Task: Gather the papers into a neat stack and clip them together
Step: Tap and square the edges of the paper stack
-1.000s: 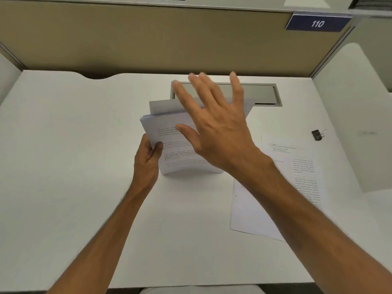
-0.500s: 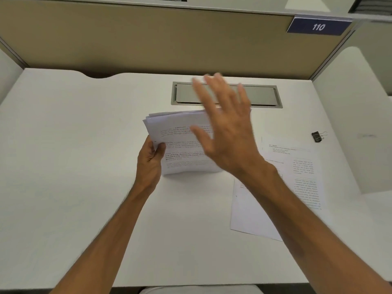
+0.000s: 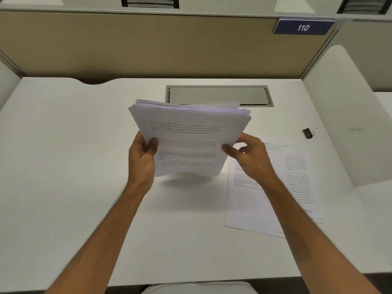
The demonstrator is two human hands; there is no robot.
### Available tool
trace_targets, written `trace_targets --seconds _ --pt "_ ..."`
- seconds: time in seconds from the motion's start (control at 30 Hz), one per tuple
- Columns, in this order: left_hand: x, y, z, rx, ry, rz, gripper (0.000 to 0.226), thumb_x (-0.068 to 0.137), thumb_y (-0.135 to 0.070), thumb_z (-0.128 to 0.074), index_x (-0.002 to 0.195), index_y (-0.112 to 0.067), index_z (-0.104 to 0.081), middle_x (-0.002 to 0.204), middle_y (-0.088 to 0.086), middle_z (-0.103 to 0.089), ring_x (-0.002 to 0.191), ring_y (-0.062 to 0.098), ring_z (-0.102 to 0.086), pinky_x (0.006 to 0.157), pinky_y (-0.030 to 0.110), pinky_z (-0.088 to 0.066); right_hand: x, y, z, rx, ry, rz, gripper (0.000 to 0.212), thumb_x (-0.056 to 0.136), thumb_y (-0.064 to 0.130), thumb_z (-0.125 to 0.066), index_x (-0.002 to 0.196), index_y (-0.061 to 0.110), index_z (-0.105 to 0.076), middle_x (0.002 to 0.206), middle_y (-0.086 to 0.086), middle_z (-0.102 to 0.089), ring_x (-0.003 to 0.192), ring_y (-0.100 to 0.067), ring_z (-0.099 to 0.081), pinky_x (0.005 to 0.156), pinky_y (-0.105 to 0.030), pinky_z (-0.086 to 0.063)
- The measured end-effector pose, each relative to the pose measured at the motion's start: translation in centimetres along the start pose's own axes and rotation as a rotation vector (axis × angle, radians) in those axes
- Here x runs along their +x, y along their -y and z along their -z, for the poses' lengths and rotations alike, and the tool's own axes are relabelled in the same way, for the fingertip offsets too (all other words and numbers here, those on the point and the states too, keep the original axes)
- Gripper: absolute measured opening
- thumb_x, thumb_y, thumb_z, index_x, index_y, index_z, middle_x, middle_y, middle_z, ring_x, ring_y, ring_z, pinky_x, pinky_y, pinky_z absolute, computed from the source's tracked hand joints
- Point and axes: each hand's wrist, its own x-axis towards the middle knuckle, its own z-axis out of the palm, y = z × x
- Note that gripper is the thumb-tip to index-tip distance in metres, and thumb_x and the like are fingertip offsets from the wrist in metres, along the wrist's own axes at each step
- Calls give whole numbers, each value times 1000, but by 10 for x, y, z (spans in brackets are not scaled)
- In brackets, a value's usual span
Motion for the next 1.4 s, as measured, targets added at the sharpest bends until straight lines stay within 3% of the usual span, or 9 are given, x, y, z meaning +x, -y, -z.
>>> trace_targets --seconds 0.07,0.2,0.27,0.47,0.57,0.7,0.9,1.13,1.4 --pt "-4 0 -3 20 -14 5 35 103 1 -46 109 -30 -61 97 -21 -72 91 3 -67 80 23 -58 -2 -5 -2 6 -54 -17 29 91 15 -72 119 16 -72 116 1 -73 60 6 -58 65 -7 -46" --pt "-14 1 -5 204 -111 -7 22 100 -6 -57 109 -23 -68 97 -19 -72 87 2 -69 78 16 -57 -5 -13 -7 67 -108 4 29 91 7 -69 120 11 -73 108 -6 -77 78 -18 -69 72 -41 -62" --pt "-19 2 -5 323 -201 -42 17 97 -9 -62 108 -17 -72 93 -19 -71 84 3 -68 74 11 -53 -8 -17 -9 77 -114 13 30 91 6 -68 122 9 -72 108 -8 -77 80 -25 -71 79 -45 -62" --pt "-32 15 -2 465 -205 -22 12 100 -15 -58 108 -16 -67 93 -15 -67 88 12 -65 73 10 -50 -13 -24 -16 7 -32 31 25 95 6 -62 119 8 -69 104 -6 -75 80 -25 -70 84 -32 -61" --pt "-38 28 4 523 -158 0 14 102 -9 -54 109 -8 -65 95 -9 -68 92 23 -65 79 27 -51 -13 -32 -19 -16 10 36 26 95 3 -60 119 9 -68 105 -7 -75 85 -27 -72 86 -39 -61" --pt "-45 34 10 543 -155 17 22 102 -7 -54 118 -9 -69 104 -6 -69 96 29 -69 83 28 -51 -14 -35 -22 5 20 31 31 95 -1 -57 122 9 -68 102 -3 -74 85 -28 -71 85 -34 -60" --pt "-44 37 17 450 -135 76 20 99 -9 -59 114 -5 -73 100 -3 -73 95 33 -72 93 46 -59 -20 -40 -28 -28 30 13 29 98 1 -52 122 7 -67 110 -7 -75 83 -26 -70 82 -31 -60" --pt "-41 17 17 300 -79 99 20 93 -5 -67 100 -21 -76 75 -26 -74 75 11 -73 71 21 -61 -27 -37 -14 34 -79 -2 13 92 1 -58 100 7 -66 89 -7 -76 76 -20 -69 60 -32 -57" --pt "-36 18 -18 273 83 273 14 88 -5 -73 101 -10 -76 87 0 -77 71 15 -76 66 28 -63 -52 -60 28 152 -147 -249 14 89 2 -66 96 13 -69 84 -2 -76 72 -10 -70 53 -16 -48"
